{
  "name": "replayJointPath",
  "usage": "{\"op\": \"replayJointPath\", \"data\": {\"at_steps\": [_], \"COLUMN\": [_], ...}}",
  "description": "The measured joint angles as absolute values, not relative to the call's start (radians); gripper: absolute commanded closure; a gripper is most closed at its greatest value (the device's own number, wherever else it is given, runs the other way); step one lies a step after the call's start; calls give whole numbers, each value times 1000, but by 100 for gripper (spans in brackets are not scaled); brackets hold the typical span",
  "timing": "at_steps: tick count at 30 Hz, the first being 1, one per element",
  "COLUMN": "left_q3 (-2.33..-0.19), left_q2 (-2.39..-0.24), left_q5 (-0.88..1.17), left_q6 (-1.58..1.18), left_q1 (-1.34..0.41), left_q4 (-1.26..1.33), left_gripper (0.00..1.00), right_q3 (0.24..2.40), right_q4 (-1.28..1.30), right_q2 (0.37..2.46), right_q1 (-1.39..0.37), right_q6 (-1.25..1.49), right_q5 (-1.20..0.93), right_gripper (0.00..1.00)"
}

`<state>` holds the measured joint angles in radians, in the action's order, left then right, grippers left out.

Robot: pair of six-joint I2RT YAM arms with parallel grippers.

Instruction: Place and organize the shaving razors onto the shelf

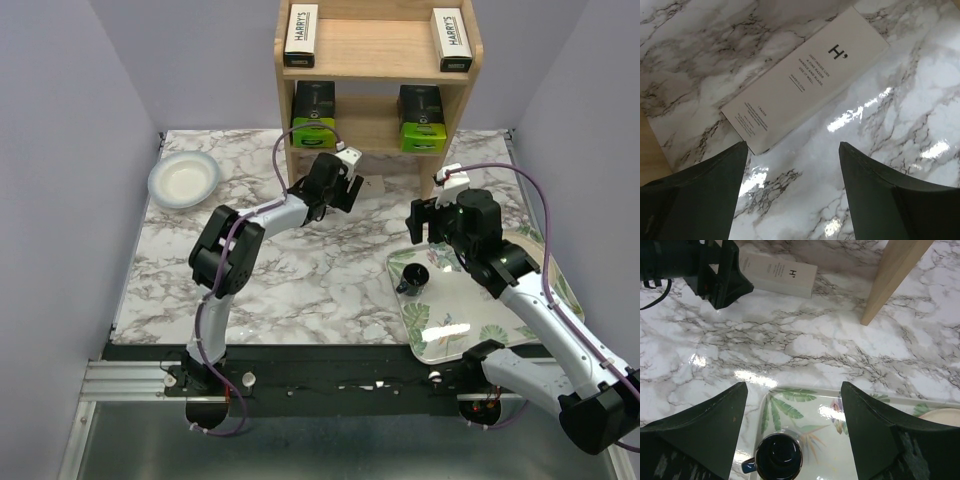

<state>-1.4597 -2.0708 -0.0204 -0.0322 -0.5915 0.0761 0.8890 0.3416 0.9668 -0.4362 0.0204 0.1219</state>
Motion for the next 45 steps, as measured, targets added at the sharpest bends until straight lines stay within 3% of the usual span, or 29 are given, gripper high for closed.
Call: {"op": "replayJointPath", "data": {"at_steps": [2,6,13,32,42,45], "left_q3": [-1491,-1556,-1620,-1575,-1320,-1238], "left_q2": [-2097,-2131,-2168,-2168,-2081,-2032], "left_q5": [-38,-49,-33,84,98,123], "left_q6": [-51,-67,-88,-223,-271,-265], "left_q1": [-591,-603,-618,-612,-600,-599], "left_q4": [76,33,-7,57,99,142], "left_gripper": [7,6,17,16,16,24], "right_q3": [888,881,880,879,879,879], "right_q4": [340,340,339,339,339,339], "right_q2": [965,961,962,966,971,971], "right_q1": [-436,-436,-430,-416,-410,-410], "right_q6": [20,20,20,20,20,20], "right_q5": [122,122,122,123,122,122], "right_gripper": [16,16,16,16,16,16]}}
